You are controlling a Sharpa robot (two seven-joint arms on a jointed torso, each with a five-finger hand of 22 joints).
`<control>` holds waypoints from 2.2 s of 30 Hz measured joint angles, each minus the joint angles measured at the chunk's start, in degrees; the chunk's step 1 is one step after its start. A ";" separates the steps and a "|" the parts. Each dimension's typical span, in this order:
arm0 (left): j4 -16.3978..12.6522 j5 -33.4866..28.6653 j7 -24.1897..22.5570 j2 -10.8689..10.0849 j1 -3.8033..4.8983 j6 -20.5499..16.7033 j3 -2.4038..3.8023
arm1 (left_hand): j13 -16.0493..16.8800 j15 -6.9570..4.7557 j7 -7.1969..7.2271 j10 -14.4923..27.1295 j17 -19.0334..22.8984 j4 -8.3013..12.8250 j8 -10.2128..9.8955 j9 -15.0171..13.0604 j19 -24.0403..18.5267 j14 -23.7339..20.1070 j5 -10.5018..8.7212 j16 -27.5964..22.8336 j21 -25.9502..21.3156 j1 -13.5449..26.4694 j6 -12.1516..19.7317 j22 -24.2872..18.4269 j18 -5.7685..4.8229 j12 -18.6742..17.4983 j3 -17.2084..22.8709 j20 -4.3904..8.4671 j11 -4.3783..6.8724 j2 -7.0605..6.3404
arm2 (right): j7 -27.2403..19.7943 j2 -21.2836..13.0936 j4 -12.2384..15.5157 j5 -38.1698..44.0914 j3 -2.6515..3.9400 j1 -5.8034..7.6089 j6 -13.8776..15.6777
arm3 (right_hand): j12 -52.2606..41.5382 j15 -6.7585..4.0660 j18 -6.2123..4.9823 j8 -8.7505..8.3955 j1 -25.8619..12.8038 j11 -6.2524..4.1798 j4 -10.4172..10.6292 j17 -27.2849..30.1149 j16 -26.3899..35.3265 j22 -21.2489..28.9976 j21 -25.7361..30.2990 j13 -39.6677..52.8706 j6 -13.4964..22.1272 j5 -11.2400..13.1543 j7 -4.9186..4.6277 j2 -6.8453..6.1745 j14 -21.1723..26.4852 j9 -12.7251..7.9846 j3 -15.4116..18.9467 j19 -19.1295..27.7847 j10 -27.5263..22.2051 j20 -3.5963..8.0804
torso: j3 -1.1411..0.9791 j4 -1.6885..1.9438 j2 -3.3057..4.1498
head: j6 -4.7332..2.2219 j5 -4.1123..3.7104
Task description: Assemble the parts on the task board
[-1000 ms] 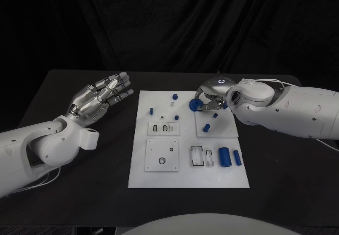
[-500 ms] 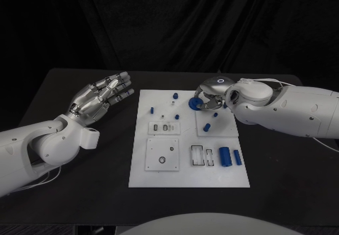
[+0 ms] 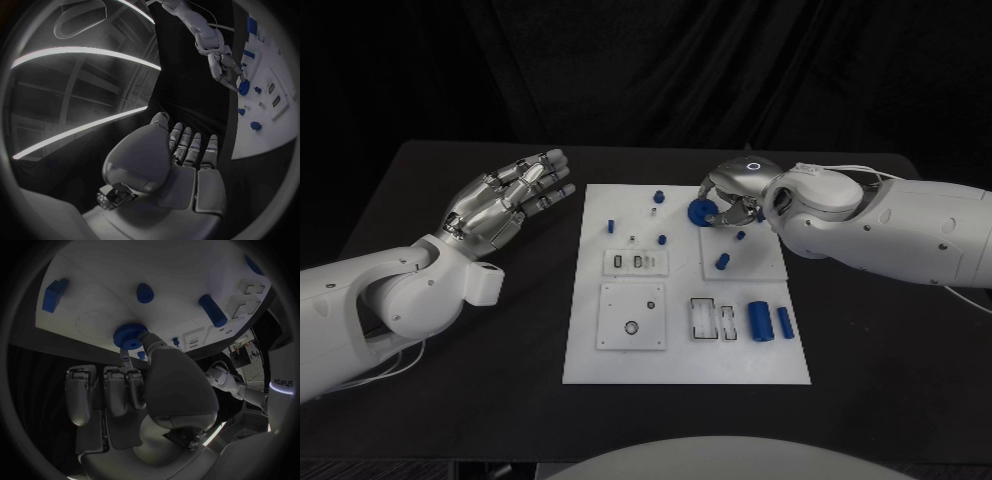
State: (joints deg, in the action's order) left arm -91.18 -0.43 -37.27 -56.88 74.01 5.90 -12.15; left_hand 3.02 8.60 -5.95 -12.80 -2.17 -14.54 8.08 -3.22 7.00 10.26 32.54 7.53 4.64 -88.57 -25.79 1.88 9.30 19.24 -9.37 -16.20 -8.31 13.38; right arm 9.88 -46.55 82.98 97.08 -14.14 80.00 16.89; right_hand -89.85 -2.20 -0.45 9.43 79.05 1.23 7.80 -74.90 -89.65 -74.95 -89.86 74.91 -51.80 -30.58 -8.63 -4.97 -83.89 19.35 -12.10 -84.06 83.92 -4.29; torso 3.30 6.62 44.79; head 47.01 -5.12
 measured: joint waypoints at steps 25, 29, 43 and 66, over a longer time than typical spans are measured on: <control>0.27 0.00 0.25 0.68 -0.02 0.22 0.00 | 0.00 0.00 0.00 0.00 0.00 0.00 0.00 0.00 0.00 0.00 0.00 0.00 0.00 0.00 0.00 0.01 0.00 0.00 0.00 0.00 0.00 0.00 | -4.13 6.83 -0.47 -3.71 0.16 2.03 6.05 | 0.00 0.00 0.00 0.00 -0.51 0.00 -0.06 -0.04 0.00 0.02 0.00 0.00 -0.18 -0.27 -0.17 0.45 0.00 0.00 0.08 -0.09 0.00 0.09 | 0.05 0.08 -0.01 | 0.28 -0.22; 0.31 0.00 0.29 0.79 -0.02 0.25 0.00 | 0.00 0.00 0.00 0.16 0.00 0.18 0.00 0.00 0.00 0.00 0.00 0.00 0.00 0.00 0.00 0.01 0.00 0.00 0.17 0.00 -0.16 0.00 | -4.36 7.74 -1.31 -3.88 0.16 1.96 5.60 | 0.00 0.00 0.00 0.00 -0.51 0.00 0.04 -0.04 0.00 0.02 0.00 0.00 -0.18 -0.27 -0.17 0.45 0.00 0.00 -0.30 -0.09 0.00 0.09 | 0.02 0.13 0.03 | 0.35 -0.41; 0.48 0.00 0.40 1.03 -0.02 0.41 0.00 | 0.00 0.00 0.00 0.20 0.00 0.25 0.00 0.00 0.00 0.00 0.00 0.00 0.00 0.00 0.00 0.01 0.00 0.00 0.24 0.00 -0.20 0.00 | -4.19 9.56 -4.12 -4.11 0.17 1.09 1.43 | 0.00 0.01 0.01 0.00 -0.61 0.22 -0.06 -0.03 0.00 0.03 0.00 0.00 0.03 0.29 0.04 0.34 -0.01 -0.02 -1.35 -0.09 0.20 0.09 | 0.05 0.05 0.03 | 0.49 -0.43; 0.76 0.00 0.57 1.19 -0.03 0.69 0.00 | 0.00 0.42 -0.20 0.20 -0.05 0.24 0.00 0.00 0.00 0.01 0.00 0.23 0.00 0.00 0.20 0.02 0.00 0.00 0.24 0.00 -0.20 0.00 | -4.07 10.81 -5.56 -4.20 0.21 0.33 -1.32 | 2.01 0.17 0.00 -5.72 -1.12 0.42 0.57 -0.02 1.55 0.04 3.08 0.00 7.82 1.16 2.13 -0.15 -0.17 1.48 -4.51 0.12 0.00 -0.11 | -0.01 0.01 -0.02 | 0.44 -0.50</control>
State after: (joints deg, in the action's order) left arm -90.42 -0.43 -36.70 -55.68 73.98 6.59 -12.15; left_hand 3.02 9.02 -6.15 -12.60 -2.22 -14.30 8.08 -3.23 7.00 10.26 32.54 7.75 4.65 -88.57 -25.60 1.90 9.30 19.24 -9.13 -16.20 -8.51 13.38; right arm 5.81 -35.74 77.42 92.88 -13.93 80.33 15.57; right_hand -87.84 -2.04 -0.44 3.71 77.93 1.65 8.37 -74.93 -88.11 -74.91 -86.77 74.91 -43.98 -29.42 -6.50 -5.12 -84.06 20.82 -16.61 -83.95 83.93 -4.41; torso 3.29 6.64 44.77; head 47.46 -5.62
